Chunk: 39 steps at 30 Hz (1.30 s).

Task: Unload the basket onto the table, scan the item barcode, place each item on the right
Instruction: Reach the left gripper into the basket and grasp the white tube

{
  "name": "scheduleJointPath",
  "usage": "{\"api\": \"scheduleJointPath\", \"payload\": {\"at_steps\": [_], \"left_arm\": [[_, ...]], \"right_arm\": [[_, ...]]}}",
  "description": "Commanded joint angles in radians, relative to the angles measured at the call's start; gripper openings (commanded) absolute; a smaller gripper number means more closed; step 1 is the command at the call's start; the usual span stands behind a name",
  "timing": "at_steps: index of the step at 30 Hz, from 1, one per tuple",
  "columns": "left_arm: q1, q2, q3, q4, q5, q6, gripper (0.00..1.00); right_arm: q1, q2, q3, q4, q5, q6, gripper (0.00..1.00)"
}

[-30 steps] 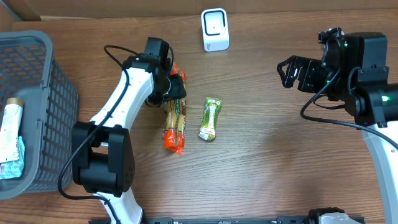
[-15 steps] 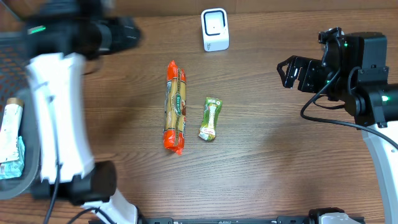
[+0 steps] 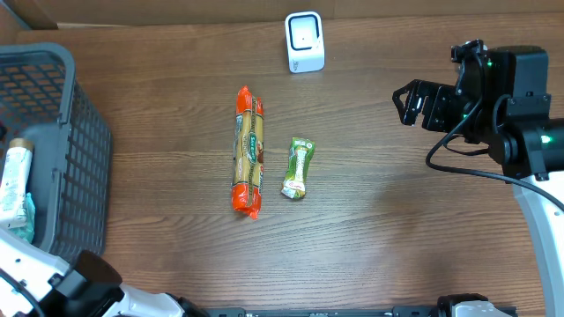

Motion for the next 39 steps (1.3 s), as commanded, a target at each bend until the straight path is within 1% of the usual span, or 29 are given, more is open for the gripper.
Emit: {"api": "scheduleJointPath", "payload": {"at_steps": [1,5,8,9,12,13,14,15,16,18,25,32,35,37,39], "left_arm": [[-0.011,0.005,-0.153,0.052,-0.048,0.042,0.74],[-0.013,0.005,-0.305,0.195,-0.072,0.023,0.74],[-0.013,0.005,-0.426,0.360,-0.124,0.023,0.75],[-0.013,0.005,-0.490,0.447,-0.149,0.024,0.76],[-0.013,0.005,-0.607,0.603,-0.176,0.078,0.77],[-0.014,0.008,-0.642,0.657,-0.176,0.115,0.80],[-0.015,0.010,-0.678,0.707,-0.178,0.180,0.85],[-0.015,0.018,-0.735,0.779,-0.204,0.283,0.94],[-0.014,0.024,-0.761,0.811,-0.227,0.310,1.00],[-0.012,0.035,-0.799,0.869,-0.266,0.331,1.00],[-0.011,0.075,-0.827,0.993,-0.275,0.368,1.00],[-0.016,0.148,-0.827,1.058,-0.280,0.409,0.91],[-0.018,0.193,-0.827,1.077,-0.301,0.436,0.90],[-0.018,0.220,-0.827,1.090,-0.355,0.435,0.91],[-0.018,0.245,-0.827,1.106,-0.410,0.436,0.97]], "right_arm": [[0.006,0.002,0.028,0.002,0.000,0.002,1.00],[0.006,0.003,0.028,0.002,0.000,0.002,1.00],[0.006,0.003,0.028,-0.002,0.000,0.002,1.00],[0.006,0.003,0.028,-0.005,0.000,0.002,1.00],[0.006,0.003,0.028,-0.006,0.000,0.002,1.00],[0.006,0.004,0.028,-0.006,0.000,0.002,1.00],[0.006,0.004,0.028,-0.006,0.000,0.002,1.00],[0.006,0.004,0.028,-0.006,0.000,0.002,1.00],[0.006,0.004,0.028,-0.006,0.000,0.002,1.00],[0.006,0.004,0.028,-0.006,0.000,0.001,1.00],[0.006,0.004,0.028,-0.006,0.000,0.002,1.00],[0.006,0.004,0.028,-0.005,0.000,0.002,1.00],[0.006,0.004,0.028,-0.004,0.000,0.002,1.00],[0.006,0.004,0.028,-0.004,0.000,0.002,1.00],[0.006,0.004,0.028,-0.004,0.000,0.002,1.00]]}}
